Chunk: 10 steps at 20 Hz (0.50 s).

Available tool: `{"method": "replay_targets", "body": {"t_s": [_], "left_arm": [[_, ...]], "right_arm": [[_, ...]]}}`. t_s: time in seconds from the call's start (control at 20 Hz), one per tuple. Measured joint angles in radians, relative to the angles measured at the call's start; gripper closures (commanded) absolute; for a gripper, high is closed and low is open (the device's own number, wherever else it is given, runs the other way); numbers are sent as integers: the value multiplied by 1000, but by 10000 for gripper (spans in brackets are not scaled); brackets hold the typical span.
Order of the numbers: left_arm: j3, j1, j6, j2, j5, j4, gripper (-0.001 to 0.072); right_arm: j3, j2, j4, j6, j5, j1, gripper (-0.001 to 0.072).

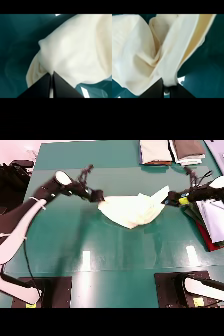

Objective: Fold the shirts.

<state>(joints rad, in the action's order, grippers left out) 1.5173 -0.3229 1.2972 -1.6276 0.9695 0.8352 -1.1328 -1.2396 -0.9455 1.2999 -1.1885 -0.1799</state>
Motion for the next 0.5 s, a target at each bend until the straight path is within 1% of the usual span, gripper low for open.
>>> {"method": "replay_targets", "body": {"t_s": [0.25, 0.5], "left_arm": [[148, 43, -3, 313, 42, 116, 685], [203, 50, -1, 624, 69, 174, 685]], "right_arm": [[-203, 175, 3, 2, -78, -34, 689], [-395, 323, -6, 48, -162, -55, 690]]}}
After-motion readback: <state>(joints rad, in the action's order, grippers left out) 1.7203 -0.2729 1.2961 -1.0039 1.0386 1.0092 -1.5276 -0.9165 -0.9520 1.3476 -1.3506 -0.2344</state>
